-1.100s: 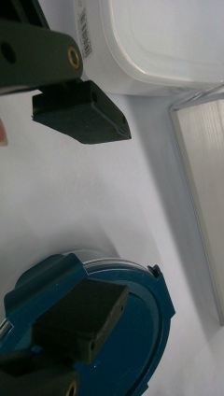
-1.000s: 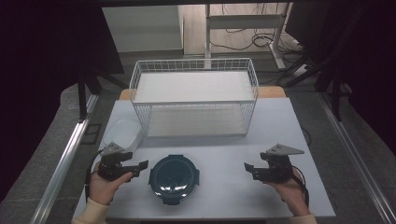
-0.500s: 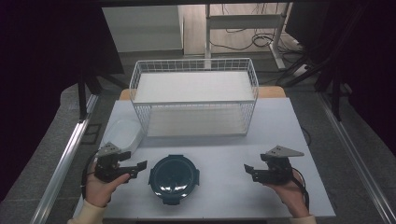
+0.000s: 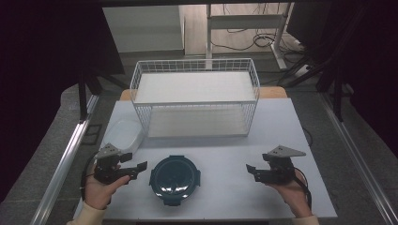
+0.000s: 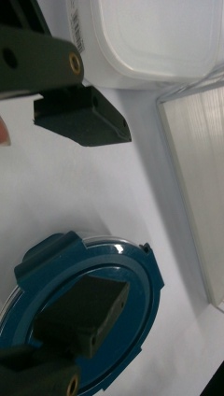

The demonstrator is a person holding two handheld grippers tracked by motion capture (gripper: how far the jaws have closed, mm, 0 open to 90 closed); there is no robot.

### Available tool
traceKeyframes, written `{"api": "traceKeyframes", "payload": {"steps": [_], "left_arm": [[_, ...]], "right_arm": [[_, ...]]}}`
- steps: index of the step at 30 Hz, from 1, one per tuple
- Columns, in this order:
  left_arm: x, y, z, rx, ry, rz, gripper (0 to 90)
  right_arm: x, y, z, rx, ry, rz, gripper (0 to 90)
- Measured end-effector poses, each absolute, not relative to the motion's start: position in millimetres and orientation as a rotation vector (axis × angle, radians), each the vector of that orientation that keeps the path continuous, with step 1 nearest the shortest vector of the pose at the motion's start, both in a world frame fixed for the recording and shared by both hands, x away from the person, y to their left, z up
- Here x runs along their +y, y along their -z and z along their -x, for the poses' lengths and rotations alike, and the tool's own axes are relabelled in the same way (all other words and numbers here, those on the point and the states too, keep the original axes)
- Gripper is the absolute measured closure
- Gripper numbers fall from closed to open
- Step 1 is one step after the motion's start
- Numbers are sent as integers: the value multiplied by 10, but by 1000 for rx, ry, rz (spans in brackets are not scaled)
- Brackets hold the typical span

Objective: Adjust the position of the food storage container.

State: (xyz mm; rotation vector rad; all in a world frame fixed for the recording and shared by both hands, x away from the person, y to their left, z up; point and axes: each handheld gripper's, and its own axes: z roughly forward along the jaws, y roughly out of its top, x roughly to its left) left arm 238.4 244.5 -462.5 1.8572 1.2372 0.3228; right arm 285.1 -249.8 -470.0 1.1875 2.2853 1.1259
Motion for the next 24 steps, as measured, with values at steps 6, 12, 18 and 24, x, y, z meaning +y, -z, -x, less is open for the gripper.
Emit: {"api": "traceKeyframes", "payload": {"steps": [6, 12, 18, 24], "left_arm": [[2451, 4606, -2413, 1240, -311, -1863, 463], [2448, 4546, -2401, 1218, -312, -1892, 560], [2506, 4516, -2321, 1236, -320, -1918, 587], [2574, 4504, -2206, 1239, -279, -1955, 651]], "right_arm": [[-2518, 4701, -2820, 2273, -1110, -1200, 219], [-2573, 4729, -2794, 2260, -1086, -1235, 219], [-2590, 4737, -2777, 2263, -1083, -1240, 219], [-2563, 4737, -2761, 2276, -1077, -1221, 218]]}}
